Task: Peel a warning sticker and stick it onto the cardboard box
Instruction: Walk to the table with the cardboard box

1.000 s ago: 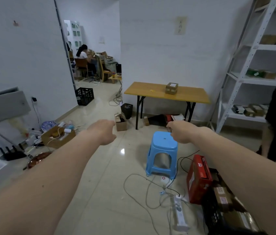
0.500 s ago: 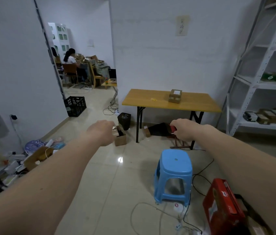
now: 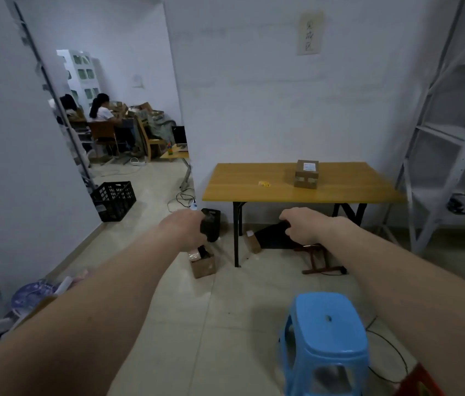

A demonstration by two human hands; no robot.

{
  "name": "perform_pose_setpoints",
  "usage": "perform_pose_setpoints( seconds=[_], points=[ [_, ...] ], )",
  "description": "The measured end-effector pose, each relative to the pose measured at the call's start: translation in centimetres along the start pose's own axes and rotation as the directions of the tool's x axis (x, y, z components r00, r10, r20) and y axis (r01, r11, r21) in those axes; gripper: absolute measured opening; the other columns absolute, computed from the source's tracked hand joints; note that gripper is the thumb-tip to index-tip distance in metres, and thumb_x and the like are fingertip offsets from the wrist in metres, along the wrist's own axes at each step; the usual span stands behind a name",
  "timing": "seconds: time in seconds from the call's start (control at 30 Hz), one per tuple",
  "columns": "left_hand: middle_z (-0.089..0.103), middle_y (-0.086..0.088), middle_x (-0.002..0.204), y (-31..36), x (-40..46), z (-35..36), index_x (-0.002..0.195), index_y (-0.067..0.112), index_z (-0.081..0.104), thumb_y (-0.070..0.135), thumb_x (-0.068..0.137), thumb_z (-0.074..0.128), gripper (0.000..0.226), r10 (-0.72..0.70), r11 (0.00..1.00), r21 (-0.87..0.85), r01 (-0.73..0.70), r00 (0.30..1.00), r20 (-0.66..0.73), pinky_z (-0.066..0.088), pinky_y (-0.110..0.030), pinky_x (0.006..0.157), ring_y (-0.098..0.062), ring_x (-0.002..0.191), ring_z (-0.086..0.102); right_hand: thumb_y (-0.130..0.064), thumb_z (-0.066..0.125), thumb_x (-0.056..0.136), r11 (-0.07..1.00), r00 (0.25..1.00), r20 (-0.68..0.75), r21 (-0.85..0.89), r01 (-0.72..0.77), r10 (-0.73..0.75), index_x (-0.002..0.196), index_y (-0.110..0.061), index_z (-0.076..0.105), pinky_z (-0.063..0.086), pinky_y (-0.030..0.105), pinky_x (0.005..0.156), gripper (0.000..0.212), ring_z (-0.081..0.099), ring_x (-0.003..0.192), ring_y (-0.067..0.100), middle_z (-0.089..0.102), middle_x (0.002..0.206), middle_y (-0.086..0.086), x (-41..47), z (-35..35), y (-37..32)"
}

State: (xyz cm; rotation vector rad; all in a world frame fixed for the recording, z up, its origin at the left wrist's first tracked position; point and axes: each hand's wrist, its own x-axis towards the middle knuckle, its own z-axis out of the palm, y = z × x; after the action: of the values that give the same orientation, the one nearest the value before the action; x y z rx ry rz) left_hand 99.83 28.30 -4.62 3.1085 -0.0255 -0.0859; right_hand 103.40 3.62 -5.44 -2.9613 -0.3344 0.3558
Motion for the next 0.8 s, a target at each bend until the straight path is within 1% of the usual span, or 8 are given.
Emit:
perform_pose_setpoints(
  seconds=[0.13,0.23,0.33,0.4,0.53,0.63,0.7,0.8],
  points=[
    [0.051,-0.009,0.132,-1.3,8.6,-0.2,0.134,0.017,0.045,0.029,0.087,0.058,0.050,0.030,1.000,-0.008,-0.030,0.999,-0.028,0.046,-0.038,0.093,-0.027,0.120,0.049,-0.006,0.041,0.094,1.000,1.000,0.000,0.008,-0.026,0.026,0.133,-0.009,0.044,0.042,0.046,0.104,0.040,0.048,0.124,0.034,0.048,0.138,0.014,8.3,-1.8,0.5],
    [0.047,-0.010,0.136,-2.9,14.0,-0.2,0.134,0.015,0.045,0.025,0.088,0.058,0.049,0.047,0.999,-0.028,-0.047,0.999,-0.011,0.043,-0.037,0.094,-0.027,0.123,0.045,-0.006,0.041,0.094,0.999,0.999,0.025,0.012,-0.030,0.029,0.134,-0.009,0.042,0.043,0.045,0.103,0.040,0.049,0.122,0.034,0.049,0.136,0.014,13.5,-2.9,0.2],
    [0.050,-0.011,0.132,-4.6,19.5,0.3,0.129,0.012,0.048,0.020,0.086,0.060,0.045,0.043,0.999,-0.012,-0.043,0.999,0.020,0.045,-0.038,0.092,-0.028,0.119,0.048,-0.006,0.042,0.093,0.999,0.999,0.018,0.014,-0.039,0.039,0.131,-0.009,0.042,0.045,0.046,0.099,0.038,0.051,0.118,0.035,0.050,0.132,0.017,18.6,-3.4,0.3],
    [0.052,-0.010,0.132,-5.5,23.4,0.3,0.129,0.013,0.047,0.021,0.086,0.060,0.046,0.054,0.998,-0.014,-0.054,0.998,0.015,0.046,-0.039,0.093,-0.028,0.119,0.049,-0.008,0.041,0.094,0.998,0.998,0.019,0.017,-0.060,0.060,0.131,-0.009,0.041,0.046,0.046,0.098,0.037,0.052,0.116,0.036,0.051,0.131,0.017,21.9,-3.9,0.4],
    [0.050,-0.008,0.137,-7.4,31.6,0.3,0.137,0.016,0.041,0.024,0.088,0.058,0.052,0.112,0.994,-0.012,-0.112,0.994,0.010,0.044,-0.038,0.096,-0.028,0.124,0.046,-0.008,0.039,0.097,0.993,0.992,0.047,0.039,-0.115,0.114,0.146,-0.015,0.025,0.043,0.042,0.102,0.052,0.046,0.126,0.035,0.042,0.144,0.016,28.8,-4.8,0.0],
    [0.049,-0.008,0.137,-9.4,37.6,0.2,0.138,0.017,0.039,0.023,0.089,0.058,0.053,0.153,0.988,0.028,-0.154,0.988,0.031,0.044,-0.041,0.097,-0.029,0.124,0.047,-0.008,0.039,0.097,0.987,0.986,0.059,0.035,-0.156,0.154,0.149,-0.015,0.022,0.040,0.040,0.104,0.055,0.041,0.132,0.033,0.036,0.150,0.013,33.9,-6.0,-0.8],
    [0.048,-0.007,0.138,-10.5,41.5,0.1,0.139,0.017,0.038,0.021,0.090,0.057,0.052,0.163,0.985,0.050,-0.167,0.984,0.066,0.042,-0.041,0.096,-0.028,0.124,0.047,-0.006,0.039,0.097,0.981,0.980,0.063,0.038,-0.190,0.187,0.149,-0.018,0.021,0.043,0.040,0.102,0.056,0.044,0.129,0.034,0.038,0.149,0.013,37.0,-6.8,-1.1],
    [0.046,-0.009,0.139,-10.9,47.2,-0.1,0.138,0.016,0.039,0.014,0.091,0.054,0.050,0.192,0.980,0.028,-0.195,0.978,0.083,0.044,-0.037,0.093,-0.027,0.122,0.048,-0.006,0.039,0.096,0.974,0.975,0.025,0.047,-0.224,0.223,0.149,-0.021,0.018,0.048,0.042,0.098,0.059,0.050,0.121,0.035,0.045,0.142,0.017,41.0,-8.0,-1.0]
  ],
)
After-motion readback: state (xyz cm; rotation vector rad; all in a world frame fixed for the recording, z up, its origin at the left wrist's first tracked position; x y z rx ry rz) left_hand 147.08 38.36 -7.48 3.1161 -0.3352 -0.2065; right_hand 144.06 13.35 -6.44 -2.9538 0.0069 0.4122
